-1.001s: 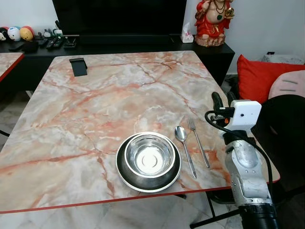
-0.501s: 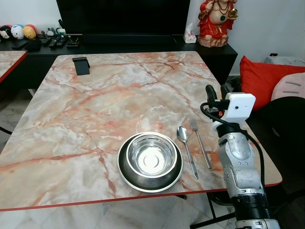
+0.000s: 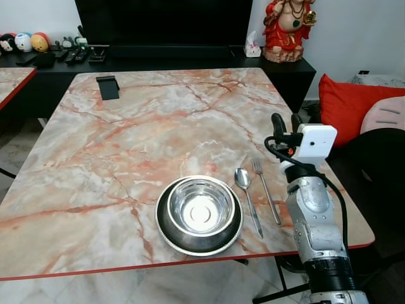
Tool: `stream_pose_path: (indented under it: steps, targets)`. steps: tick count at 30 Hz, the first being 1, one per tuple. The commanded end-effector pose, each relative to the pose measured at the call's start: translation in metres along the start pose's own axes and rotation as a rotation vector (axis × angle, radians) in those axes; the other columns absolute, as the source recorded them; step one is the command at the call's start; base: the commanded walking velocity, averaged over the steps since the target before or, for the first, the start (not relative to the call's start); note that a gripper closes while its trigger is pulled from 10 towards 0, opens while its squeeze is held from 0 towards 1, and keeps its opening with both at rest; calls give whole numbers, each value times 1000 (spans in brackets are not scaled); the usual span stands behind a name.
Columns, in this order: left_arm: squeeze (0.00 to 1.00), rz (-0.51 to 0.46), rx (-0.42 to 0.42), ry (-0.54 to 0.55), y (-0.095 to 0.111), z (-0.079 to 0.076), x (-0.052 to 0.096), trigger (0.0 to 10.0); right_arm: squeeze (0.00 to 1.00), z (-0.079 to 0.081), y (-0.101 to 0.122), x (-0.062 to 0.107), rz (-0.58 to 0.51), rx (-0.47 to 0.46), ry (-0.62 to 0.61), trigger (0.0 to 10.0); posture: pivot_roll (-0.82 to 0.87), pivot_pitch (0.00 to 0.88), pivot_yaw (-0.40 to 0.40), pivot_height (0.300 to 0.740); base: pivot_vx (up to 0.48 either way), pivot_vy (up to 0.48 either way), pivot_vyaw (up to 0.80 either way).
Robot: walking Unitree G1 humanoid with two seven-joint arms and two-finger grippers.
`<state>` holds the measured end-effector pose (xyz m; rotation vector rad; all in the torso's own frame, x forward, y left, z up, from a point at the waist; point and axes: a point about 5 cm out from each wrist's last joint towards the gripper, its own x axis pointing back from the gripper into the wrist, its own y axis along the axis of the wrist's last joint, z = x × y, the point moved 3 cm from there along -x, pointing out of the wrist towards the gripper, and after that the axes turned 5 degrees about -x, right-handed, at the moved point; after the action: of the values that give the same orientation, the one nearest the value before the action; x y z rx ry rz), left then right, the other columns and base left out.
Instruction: Setting the table
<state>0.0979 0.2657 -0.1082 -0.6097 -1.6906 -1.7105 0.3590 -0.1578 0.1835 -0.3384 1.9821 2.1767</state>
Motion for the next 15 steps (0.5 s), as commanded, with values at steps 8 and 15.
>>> stream_pose_path:
  steps: [8, 15]
  targets:
    - [0, 103, 8, 38, -18, 5, 6, 10000, 0, -2, 0, 2, -1, -8, -13, 10000, -68, 0, -11, 740, 0, 158, 0]
    - [0, 109, -1, 34, -17, 5, 4, 10000, 0, 0, 1, -1, -4, -11, -11, 10000, -65, 0, -11, 740, 0, 422, 0]
